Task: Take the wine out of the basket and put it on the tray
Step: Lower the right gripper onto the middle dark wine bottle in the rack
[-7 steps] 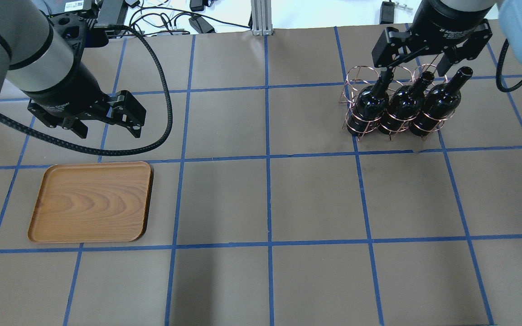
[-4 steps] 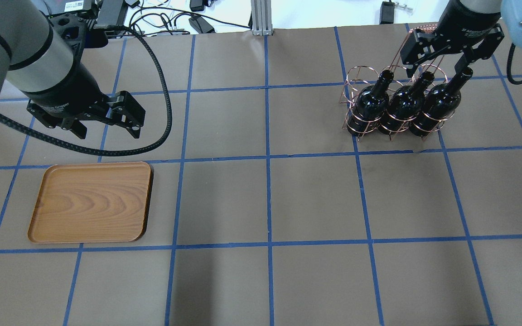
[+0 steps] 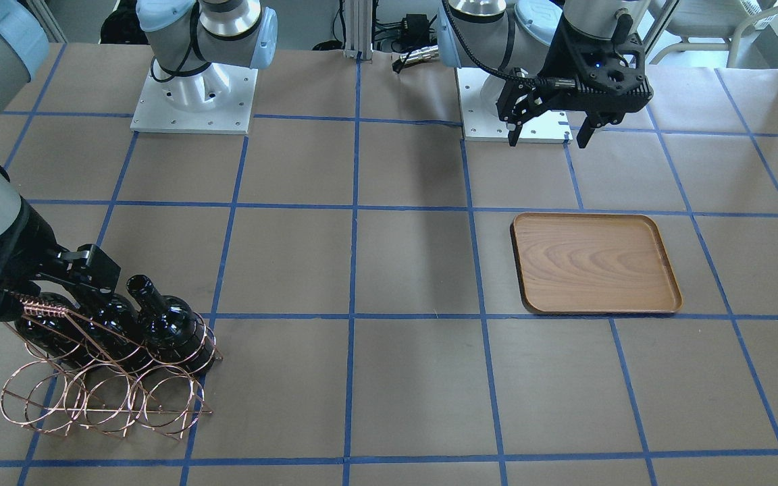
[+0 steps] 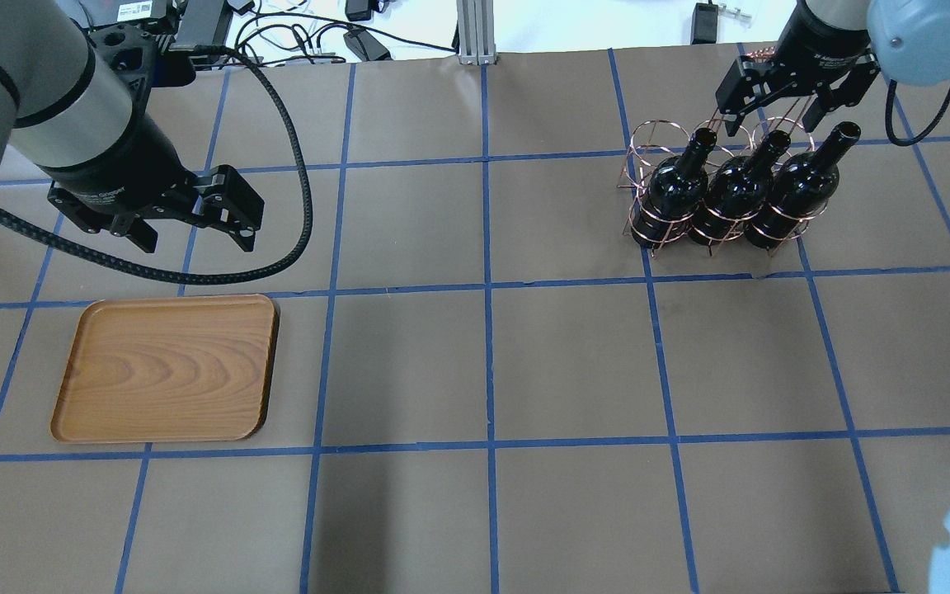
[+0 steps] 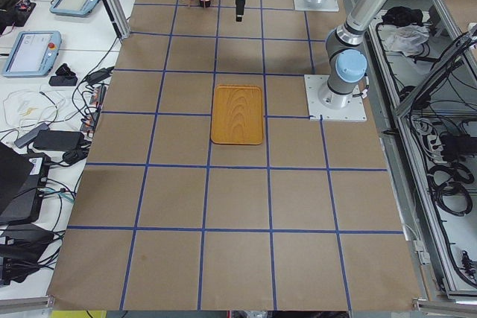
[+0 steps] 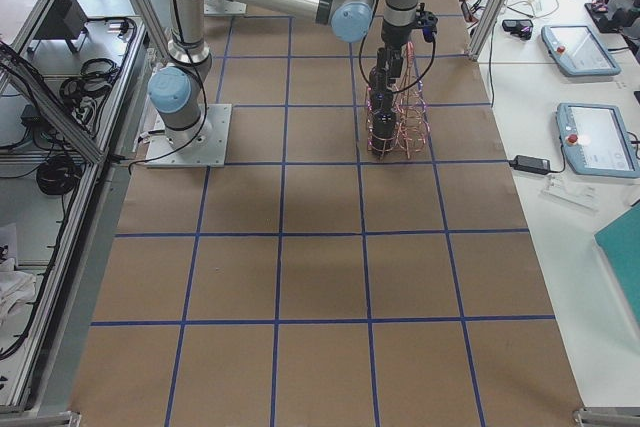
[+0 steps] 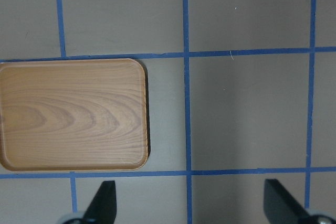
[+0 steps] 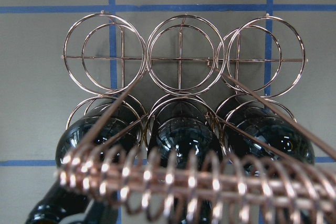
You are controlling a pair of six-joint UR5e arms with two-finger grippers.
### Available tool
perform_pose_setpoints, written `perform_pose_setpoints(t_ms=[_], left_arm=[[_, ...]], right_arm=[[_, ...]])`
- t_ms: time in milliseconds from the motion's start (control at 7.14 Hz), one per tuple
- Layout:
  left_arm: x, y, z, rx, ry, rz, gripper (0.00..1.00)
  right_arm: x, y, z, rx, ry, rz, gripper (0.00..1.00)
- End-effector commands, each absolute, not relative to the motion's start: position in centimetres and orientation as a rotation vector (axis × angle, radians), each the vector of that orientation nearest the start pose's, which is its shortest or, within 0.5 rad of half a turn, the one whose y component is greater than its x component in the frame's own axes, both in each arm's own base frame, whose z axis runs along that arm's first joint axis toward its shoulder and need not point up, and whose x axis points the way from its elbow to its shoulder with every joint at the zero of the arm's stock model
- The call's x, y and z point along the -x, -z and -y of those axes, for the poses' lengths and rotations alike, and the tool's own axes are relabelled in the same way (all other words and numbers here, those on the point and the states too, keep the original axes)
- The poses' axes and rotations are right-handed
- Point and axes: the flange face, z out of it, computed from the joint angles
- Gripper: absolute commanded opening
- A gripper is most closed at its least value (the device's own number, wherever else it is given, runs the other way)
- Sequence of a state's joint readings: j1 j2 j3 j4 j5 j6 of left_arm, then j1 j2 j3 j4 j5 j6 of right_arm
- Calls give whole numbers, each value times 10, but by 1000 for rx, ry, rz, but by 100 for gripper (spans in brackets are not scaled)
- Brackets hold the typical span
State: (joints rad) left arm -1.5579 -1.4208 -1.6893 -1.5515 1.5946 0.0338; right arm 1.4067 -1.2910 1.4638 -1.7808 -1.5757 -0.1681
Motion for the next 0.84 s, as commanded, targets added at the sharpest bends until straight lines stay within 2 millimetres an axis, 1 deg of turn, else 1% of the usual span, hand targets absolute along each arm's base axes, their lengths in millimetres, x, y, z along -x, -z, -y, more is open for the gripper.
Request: perform_pose_setpoints(t_ms=[0, 140, 280, 420, 560, 700], left_arm=[[126, -501, 435, -33, 78, -3116, 100], [126, -501, 434, -32, 78, -3115, 100], [126, -501, 434, -33, 76, -3115, 100], [125, -501, 434, -33, 76, -3115, 100], [124, -501, 434, -30, 75, -3115, 100], [125, -500, 434, -32, 71, -3113, 100]], right_arm=[[-30, -395, 622, 2, 3, -3167, 90], [-30, -389, 618, 10, -64, -3162, 77], [-29, -386, 619, 25, -85, -3165, 57], [-29, -385, 618, 33, -100, -3163, 40], [-30, -384, 615, 36, -138, -3157, 31], [-30, -388, 615, 36, -129, -3159, 22]])
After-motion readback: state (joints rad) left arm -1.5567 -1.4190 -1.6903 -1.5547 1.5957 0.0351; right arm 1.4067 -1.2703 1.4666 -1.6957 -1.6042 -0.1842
